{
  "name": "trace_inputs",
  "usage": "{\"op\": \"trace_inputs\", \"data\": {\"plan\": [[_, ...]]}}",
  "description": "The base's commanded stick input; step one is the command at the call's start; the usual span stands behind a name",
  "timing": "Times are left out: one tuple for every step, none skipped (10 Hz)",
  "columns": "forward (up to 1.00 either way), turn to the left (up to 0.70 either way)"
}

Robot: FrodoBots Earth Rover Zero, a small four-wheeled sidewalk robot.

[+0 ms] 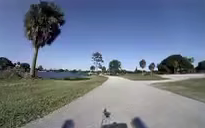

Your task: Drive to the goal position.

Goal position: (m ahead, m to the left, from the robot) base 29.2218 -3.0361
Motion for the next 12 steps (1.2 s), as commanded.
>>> {"op": "trace_inputs", "data": {"plan": [[0.7, 0.0], [0.7, 0.0], [0.7, 0.0], [0.7, 0.0], [0.7, 0.0], [0.7, 0.0], [0.7, 0.0], [0.7, 0.0], [0.7, 0.0], [0.7, 0.0], [0.7, 0.0], [0.7, 0.0]]}}
